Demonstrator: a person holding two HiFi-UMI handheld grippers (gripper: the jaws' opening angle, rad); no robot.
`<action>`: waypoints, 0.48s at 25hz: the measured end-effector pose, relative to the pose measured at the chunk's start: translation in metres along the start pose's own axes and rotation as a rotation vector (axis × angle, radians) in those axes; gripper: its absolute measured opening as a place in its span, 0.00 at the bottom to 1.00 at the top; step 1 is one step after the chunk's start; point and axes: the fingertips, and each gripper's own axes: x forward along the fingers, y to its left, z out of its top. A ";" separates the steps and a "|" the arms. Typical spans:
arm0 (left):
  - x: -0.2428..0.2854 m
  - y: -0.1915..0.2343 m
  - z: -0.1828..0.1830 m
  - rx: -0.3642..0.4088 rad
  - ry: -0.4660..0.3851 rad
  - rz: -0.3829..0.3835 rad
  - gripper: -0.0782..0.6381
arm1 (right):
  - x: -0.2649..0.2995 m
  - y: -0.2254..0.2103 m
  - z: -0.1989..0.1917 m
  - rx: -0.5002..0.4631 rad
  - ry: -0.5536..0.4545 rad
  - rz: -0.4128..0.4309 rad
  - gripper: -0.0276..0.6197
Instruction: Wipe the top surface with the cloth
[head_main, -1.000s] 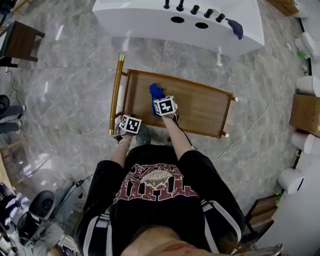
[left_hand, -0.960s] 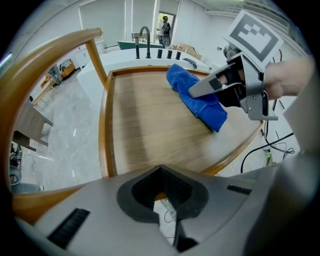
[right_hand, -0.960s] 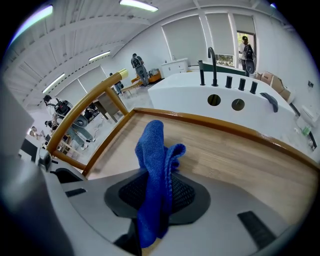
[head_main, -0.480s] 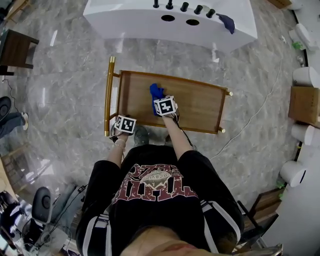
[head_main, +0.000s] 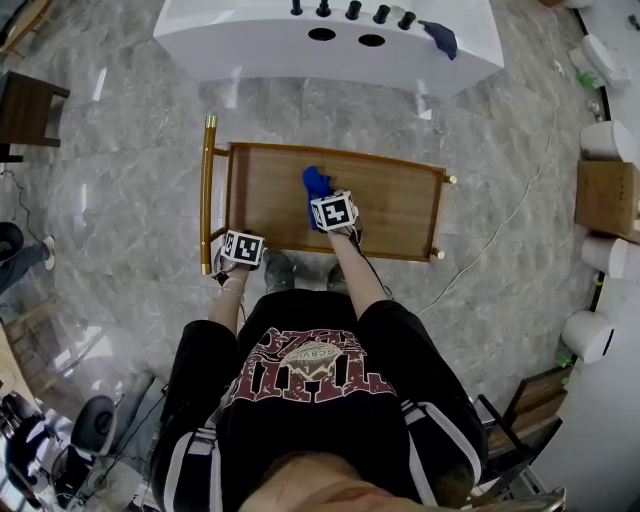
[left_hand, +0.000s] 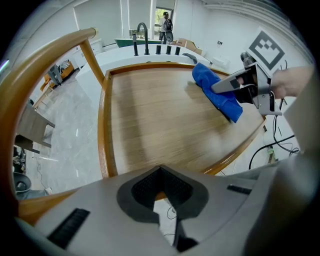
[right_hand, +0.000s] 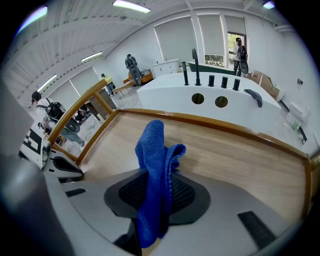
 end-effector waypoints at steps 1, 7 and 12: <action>0.000 0.000 0.000 -0.001 0.000 0.001 0.18 | -0.001 -0.003 -0.001 0.002 0.000 -0.004 0.21; 0.001 0.001 0.000 0.001 0.011 0.009 0.18 | -0.010 -0.021 -0.008 0.021 -0.001 -0.027 0.21; 0.000 0.002 0.000 -0.003 0.018 0.014 0.18 | -0.017 -0.036 -0.014 0.038 0.002 -0.048 0.21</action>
